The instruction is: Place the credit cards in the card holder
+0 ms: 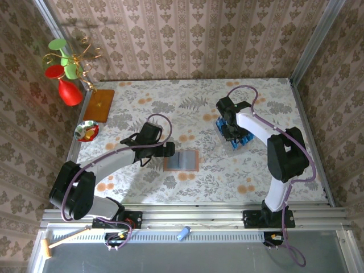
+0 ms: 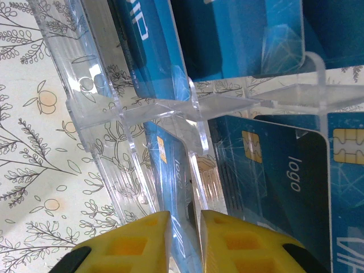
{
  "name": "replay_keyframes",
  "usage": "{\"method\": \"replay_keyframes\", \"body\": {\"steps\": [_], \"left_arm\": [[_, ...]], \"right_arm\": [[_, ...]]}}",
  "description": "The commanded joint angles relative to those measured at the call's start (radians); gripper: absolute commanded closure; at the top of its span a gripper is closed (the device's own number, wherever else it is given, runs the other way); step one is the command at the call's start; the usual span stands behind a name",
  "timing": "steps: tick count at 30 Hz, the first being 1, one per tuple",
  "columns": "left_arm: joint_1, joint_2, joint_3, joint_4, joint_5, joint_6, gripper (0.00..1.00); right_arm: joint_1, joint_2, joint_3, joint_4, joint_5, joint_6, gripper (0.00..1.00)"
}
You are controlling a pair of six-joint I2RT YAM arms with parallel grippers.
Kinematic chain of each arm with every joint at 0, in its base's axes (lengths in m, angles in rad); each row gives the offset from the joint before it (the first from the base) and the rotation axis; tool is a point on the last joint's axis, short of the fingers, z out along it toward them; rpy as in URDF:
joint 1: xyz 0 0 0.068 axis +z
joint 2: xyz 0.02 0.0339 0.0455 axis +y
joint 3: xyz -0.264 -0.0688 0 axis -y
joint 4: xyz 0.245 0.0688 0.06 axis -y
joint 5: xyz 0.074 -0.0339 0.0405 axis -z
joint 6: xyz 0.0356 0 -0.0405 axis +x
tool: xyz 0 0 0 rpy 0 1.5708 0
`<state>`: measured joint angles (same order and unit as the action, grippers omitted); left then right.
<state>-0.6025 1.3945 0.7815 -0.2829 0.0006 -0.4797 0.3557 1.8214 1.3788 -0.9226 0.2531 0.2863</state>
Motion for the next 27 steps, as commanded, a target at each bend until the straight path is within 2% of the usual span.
{"method": "replay_keyframes", "body": {"steps": [1, 18, 23, 27], "left_arm": [[-0.006, 0.014, 0.027, 0.001, -0.01, -0.019, 0.0], [-0.011, 0.003, 0.018, -0.002, -0.01, -0.023, 0.0], [-0.013, -0.002, 0.018, -0.006, -0.013, -0.022, 0.0], [-0.013, -0.001, 0.022, -0.011, -0.014, -0.021, 0.0]], "right_arm": [[-0.006, -0.038, -0.009, -0.015, -0.018, -0.014, 0.77], [-0.007, -0.036, -0.033, -0.008, -0.05, -0.017, 0.85], [-0.007, -0.037, -0.034, -0.004, -0.058, -0.019, 0.89], [-0.007, -0.051, -0.019, -0.02, -0.059, -0.026, 0.97]]}}
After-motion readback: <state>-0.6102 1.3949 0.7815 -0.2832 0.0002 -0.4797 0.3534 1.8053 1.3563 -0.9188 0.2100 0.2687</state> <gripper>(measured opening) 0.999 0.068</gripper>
